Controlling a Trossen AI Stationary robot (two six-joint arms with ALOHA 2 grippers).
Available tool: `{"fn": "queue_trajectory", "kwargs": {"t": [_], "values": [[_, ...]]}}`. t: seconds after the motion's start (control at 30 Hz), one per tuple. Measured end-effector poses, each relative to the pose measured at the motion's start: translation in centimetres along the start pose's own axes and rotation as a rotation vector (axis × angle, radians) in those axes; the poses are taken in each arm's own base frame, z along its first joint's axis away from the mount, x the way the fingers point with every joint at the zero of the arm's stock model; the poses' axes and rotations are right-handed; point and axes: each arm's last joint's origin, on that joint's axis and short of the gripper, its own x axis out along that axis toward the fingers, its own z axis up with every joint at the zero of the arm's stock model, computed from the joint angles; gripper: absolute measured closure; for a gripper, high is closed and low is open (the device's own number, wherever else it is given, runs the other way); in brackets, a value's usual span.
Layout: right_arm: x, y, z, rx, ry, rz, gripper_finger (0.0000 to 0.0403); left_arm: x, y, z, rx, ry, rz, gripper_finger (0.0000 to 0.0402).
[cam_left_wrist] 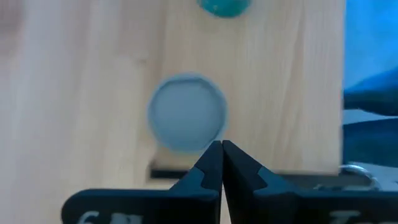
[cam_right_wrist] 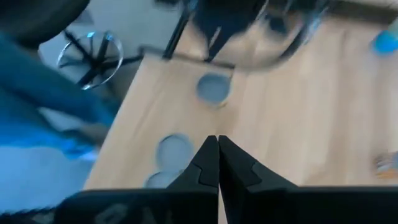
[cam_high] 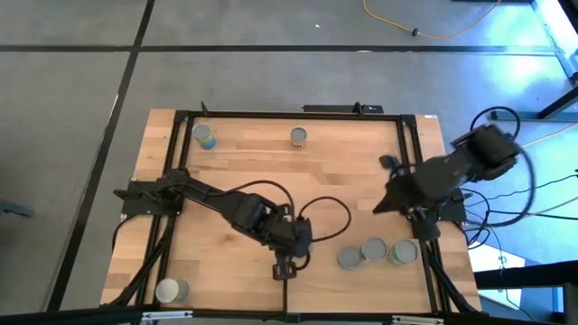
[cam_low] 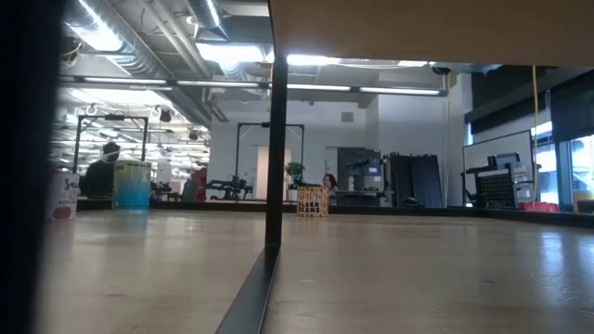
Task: Pick and place cans onto a shelf
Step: Adjust the green tuna can on the shelf
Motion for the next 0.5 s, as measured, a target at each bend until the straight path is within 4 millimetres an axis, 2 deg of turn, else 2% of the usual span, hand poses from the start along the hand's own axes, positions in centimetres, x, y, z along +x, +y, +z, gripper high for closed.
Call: {"fn": "queue_trajectory", "kwargs": {"t": [0.23,0.37,0.5], "values": [[5.9,0.8,-1.1,0.018,0.231,0.099,0.0402,-3.9,0.2,-0.2,-0.028,-0.174,0.103,0.0402],[9.6,1.1,-1.5,0.01,0.276,0.131,0.0402,-6.0,0.4,-0.5,-0.073,-0.246,0.143,0.0402],[13.4,1.3,-1.9,0.087,0.284,0.13,0.0402,-7.4,0.5,-0.8,-0.078,-0.296,0.169,0.0402]]}}
